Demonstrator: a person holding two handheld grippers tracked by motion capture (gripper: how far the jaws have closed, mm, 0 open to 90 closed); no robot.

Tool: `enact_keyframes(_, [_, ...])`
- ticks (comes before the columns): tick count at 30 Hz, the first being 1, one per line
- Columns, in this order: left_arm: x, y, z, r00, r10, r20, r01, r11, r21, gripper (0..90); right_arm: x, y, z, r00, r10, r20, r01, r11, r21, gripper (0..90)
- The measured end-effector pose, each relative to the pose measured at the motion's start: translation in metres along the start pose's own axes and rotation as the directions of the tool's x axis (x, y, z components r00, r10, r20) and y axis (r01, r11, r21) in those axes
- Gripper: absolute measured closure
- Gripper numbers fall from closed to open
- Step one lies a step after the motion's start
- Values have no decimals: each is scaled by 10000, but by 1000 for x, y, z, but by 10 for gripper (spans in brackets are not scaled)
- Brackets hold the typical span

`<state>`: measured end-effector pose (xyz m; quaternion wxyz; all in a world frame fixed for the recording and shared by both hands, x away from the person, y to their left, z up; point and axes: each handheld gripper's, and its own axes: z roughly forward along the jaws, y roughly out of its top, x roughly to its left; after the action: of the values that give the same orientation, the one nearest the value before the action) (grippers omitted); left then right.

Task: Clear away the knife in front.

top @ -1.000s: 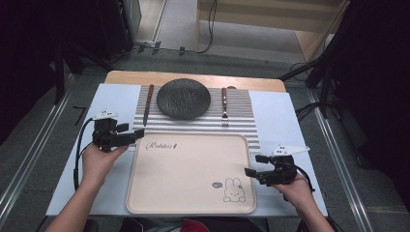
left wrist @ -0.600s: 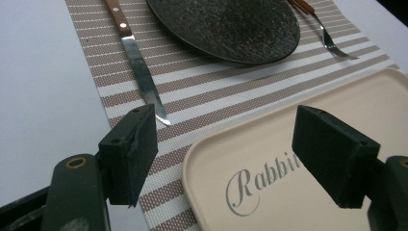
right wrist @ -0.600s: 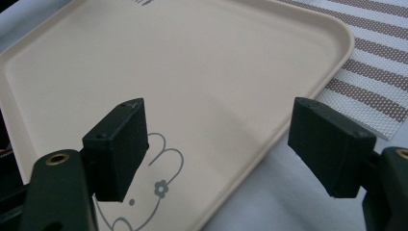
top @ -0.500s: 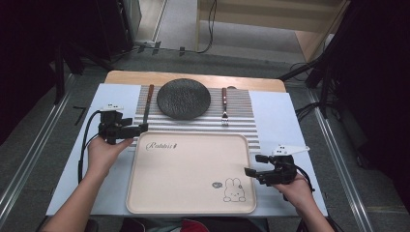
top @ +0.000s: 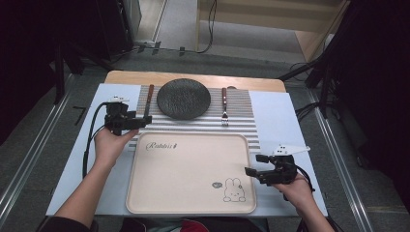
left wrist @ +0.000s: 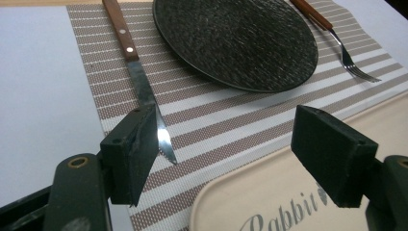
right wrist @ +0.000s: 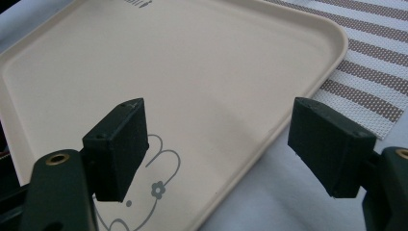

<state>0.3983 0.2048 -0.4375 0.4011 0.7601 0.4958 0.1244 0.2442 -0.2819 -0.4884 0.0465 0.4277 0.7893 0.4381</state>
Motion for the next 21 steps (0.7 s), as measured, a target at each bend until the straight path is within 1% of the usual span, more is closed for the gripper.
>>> enact_keyframes(2, [1,3,1,10000,-35,-61,35,10000,-67,258,0,0,0,10000,10,-16,-10,10000,5,200])
enact_keyframes(3, [3,5,1,9999,-103,-25,102,9999,-99,261,0,0,0,10000,16,-31,-16,10000,13,200])
enact_keyframes(7, [7,11,7,9998,-176,-48,176,9998,-74,265,0,0,0,10000,12,-54,-12,10000,4,199])
enact_keyframes(8, [8,12,8,9998,-136,-121,135,9999,-49,265,0,0,1,10000,24,-58,-24,10000,-4,200])
enact_keyframes(9, [8,13,10,9998,-141,-103,141,9999,-74,265,-1,0,1,10000,7,-61,-7,10000,12,199])
enact_keyframes(10, [9,14,11,9997,-214,-101,213,9997,-88,265,-1,0,1,10000,11,-57,-11,10000,10,199])
enact_keyframes(13, [11,19,14,9995,-256,-199,255,9997,-63,265,-1,0,1,10000,23,-47,-23,10000,27,199])
enact_keyframes(17, [11,26,17,9993,-205,-312,201,9997,-153,265,-1,0,1,10000,35,-53,-35,10000,-10,200])
enact_keyframes(21, [11,34,21,9990,-70,-439,67,10000,-68,265,-1,0,1,10000,29,-52,-29,10000,-11,199])
